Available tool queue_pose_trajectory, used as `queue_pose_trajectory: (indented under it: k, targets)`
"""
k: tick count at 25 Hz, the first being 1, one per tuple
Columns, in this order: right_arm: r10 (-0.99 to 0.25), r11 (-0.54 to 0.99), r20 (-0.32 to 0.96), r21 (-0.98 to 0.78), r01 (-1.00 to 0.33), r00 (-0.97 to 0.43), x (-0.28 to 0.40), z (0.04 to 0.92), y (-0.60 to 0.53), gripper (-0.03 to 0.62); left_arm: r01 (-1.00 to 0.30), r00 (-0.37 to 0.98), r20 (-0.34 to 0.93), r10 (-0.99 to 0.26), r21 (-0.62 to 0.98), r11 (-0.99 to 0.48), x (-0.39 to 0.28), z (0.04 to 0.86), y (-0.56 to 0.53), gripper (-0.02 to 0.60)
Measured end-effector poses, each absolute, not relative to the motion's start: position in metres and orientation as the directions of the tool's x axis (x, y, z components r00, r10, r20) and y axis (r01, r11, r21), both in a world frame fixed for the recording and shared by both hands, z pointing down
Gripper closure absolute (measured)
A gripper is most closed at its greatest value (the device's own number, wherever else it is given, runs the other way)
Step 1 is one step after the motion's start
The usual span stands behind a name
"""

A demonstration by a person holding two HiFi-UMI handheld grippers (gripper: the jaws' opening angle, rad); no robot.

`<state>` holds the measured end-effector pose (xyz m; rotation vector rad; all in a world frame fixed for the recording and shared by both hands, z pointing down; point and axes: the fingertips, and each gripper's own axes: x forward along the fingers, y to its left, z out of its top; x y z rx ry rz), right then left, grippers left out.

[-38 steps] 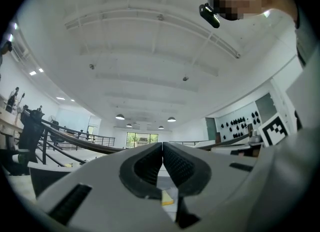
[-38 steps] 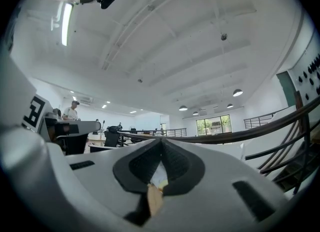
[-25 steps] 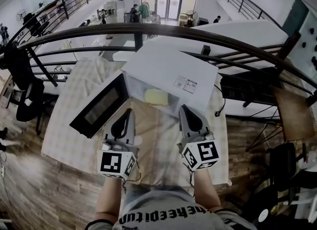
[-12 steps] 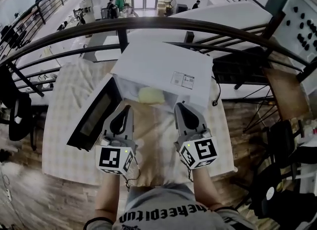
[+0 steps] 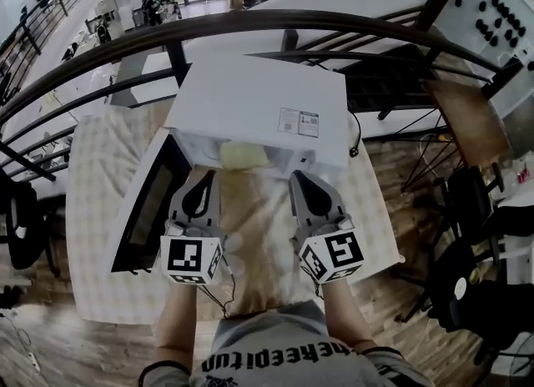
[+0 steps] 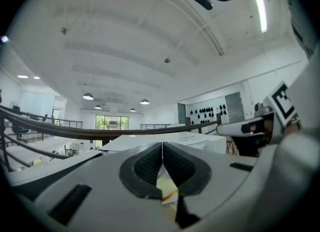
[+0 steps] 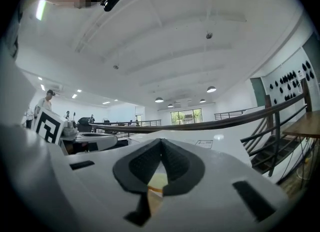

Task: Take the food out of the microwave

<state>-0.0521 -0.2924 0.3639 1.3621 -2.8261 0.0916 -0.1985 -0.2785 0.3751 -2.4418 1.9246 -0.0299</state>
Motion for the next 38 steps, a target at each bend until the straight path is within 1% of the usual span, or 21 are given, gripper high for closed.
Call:
queue_pose_trajectory:
  k: [3, 8, 14, 17, 22, 25, 30, 38]
  targets:
    - [-0.800, 0.596, 0.047, -0.055, -0.801, -0.598, -0.052, 0.373, -0.294, 0.589, -0.947, 0.279, 0.025, -0.960, -0.160, -0.279, -0.194, 0.395, -0.292, 0.569]
    - [-0.820, 0.565, 0.082, -0.049, -0.824, -0.567, -0.054, 0.388, -0.294, 0.589, -0.862, 0.369, 0.100, -0.924, -0.335, -0.380, -0.184, 0.429, -0.310, 0.569]
    - [-0.841, 0.529, 0.113, -0.037, -0.848, -0.529, -0.053, 0.401, -0.295, 0.589, -0.721, 0.410, 0.227, -0.883, -0.513, -0.466, -0.177, 0.478, -0.326, 0.568]
    - [-0.848, 0.516, 0.128, -0.028, -0.856, -0.515, -0.052, 0.407, -0.296, 0.589, -0.648, 0.410, 0.269, -0.872, -0.587, -0.485, -0.175, 0.499, -0.332, 0.568]
    - [-0.856, 0.499, 0.147, -0.017, -0.866, -0.496, -0.051, 0.414, -0.294, 0.589, -0.547, 0.406, 0.316, -0.857, -0.668, -0.505, -0.171, 0.526, -0.340, 0.564]
    - [-0.861, 0.488, 0.159, -0.014, -0.873, -0.484, -0.048, 0.420, -0.293, 0.589, -0.496, 0.405, 0.332, -0.852, -0.703, -0.510, -0.168, 0.542, -0.345, 0.509]
    - [-0.864, 0.479, 0.175, -0.005, -0.878, -0.473, -0.046, 0.428, -0.292, 0.589, -0.404, 0.378, 0.374, -0.847, -0.757, -0.514, -0.165, 0.562, -0.351, 0.502]
    - [-0.869, 0.466, 0.190, 0.006, -0.885, -0.456, -0.042, 0.436, -0.290, 0.589, -0.289, 0.351, 0.423, -0.835, -0.799, -0.527, -0.160, 0.595, -0.365, 0.449]
